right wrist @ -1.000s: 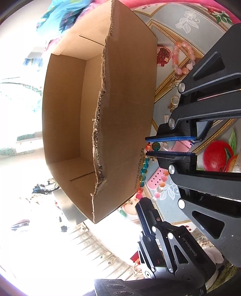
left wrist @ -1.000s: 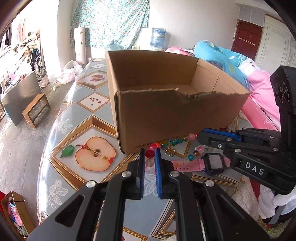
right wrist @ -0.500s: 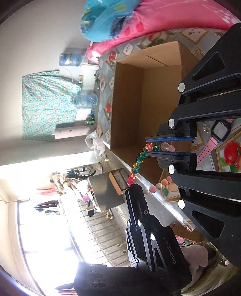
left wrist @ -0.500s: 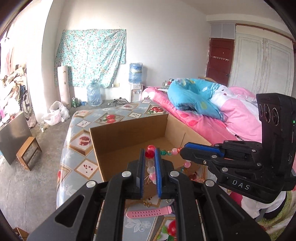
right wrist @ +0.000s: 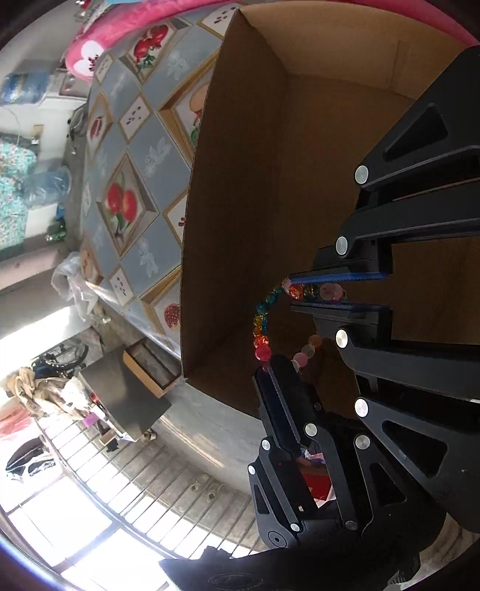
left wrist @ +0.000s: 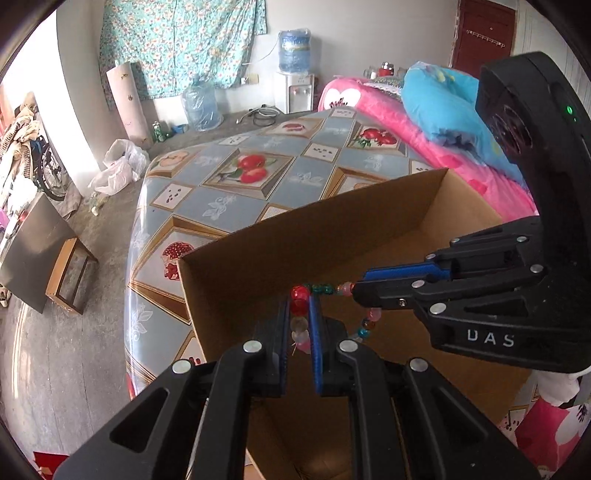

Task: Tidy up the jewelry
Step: 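Carry the bracelet over the cardboard box and open the right gripper, then withdraw the right gripper from the box toward the pink watch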

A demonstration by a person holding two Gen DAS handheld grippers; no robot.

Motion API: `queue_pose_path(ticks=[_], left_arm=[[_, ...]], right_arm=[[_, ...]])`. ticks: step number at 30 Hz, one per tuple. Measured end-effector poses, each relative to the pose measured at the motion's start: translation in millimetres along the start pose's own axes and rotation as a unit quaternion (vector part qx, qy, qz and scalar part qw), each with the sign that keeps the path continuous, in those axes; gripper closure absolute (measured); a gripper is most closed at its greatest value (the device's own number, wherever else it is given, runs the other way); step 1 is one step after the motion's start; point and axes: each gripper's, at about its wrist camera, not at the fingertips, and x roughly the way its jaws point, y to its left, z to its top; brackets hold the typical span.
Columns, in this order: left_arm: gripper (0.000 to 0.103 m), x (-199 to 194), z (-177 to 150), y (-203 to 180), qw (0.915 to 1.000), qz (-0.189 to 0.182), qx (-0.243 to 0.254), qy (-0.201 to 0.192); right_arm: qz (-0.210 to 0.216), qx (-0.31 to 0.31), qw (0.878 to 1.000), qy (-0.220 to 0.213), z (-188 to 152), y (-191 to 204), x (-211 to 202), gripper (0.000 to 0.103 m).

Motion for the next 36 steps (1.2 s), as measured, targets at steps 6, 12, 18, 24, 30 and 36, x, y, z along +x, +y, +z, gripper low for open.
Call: queue_pose_path(ticks=[6, 12, 18, 24, 30, 36], left_arm=[[0.093, 29, 8, 9, 0.9985, 0.022, 0.011, 0.05], [0.093, 37, 8, 9, 0.9975, 0.038, 0.012, 0.058], [0.093, 32, 11, 10, 0.9982, 0.044, 0.008, 0.04], [0.093, -6, 12, 16, 0.9991, 0.033, -0.012, -0.024], [0.093, -72, -9, 13, 0.9924, 0.024, -0.019, -0.119], [0.088, -116, -54, 5, 0.9843, 0.015, -0.021, -0.175]], right_arm=[[-0.007, 0.02, 0.997, 0.07, 23, -4, 26, 0.095], [-0.011, 0.028, 0.995, 0.096, 30, -10, 48, 0.095], [-0.018, 0.031, 0.994, 0.1, 33, -17, 58, 0.09], [0.0, 0.032, 0.999, 0.038, 37, -20, 20, 0.086], [0.016, -0.003, 0.996, -0.084, 13, -2, -76, 0.08], [0.037, -0.015, 0.98, -0.192, -59, 11, -154, 0.072]])
